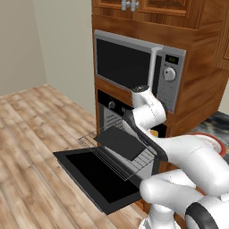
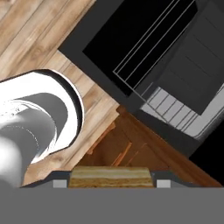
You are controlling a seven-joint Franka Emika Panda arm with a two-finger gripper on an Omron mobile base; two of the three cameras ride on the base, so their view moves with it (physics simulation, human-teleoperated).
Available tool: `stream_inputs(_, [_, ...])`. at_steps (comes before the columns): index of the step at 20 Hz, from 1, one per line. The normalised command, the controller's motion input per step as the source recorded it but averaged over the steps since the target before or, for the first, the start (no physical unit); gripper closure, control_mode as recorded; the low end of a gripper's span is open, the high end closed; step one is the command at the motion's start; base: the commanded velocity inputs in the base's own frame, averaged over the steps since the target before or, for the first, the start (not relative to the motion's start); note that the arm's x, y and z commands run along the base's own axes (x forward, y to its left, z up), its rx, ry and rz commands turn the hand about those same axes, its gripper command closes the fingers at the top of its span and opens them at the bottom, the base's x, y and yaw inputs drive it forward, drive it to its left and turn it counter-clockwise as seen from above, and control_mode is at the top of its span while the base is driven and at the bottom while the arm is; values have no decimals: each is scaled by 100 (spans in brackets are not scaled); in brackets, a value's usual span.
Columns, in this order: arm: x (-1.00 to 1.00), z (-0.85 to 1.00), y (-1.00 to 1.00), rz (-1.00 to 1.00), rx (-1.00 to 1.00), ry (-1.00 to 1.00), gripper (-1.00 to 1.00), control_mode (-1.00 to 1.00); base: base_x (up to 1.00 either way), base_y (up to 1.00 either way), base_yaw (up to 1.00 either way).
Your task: Take the baked cake out of the oven and place it on the plate for cooling. Then close the oven door.
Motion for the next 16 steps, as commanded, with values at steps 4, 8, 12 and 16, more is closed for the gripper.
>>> stream_inputs(4, [-86, 25, -90, 0, 0, -8, 100, -100, 0, 0, 0])
stream_inputs(8, [-24, 9, -92, 0, 0, 0, 100, -100, 0, 0, 0])
stream_inputs(12, [0, 5, -84, 0, 0, 0, 100, -100, 0, 0, 0])
stream_inputs(16, [12, 0, -72, 0, 0, 0, 100, -100, 0, 0, 0])
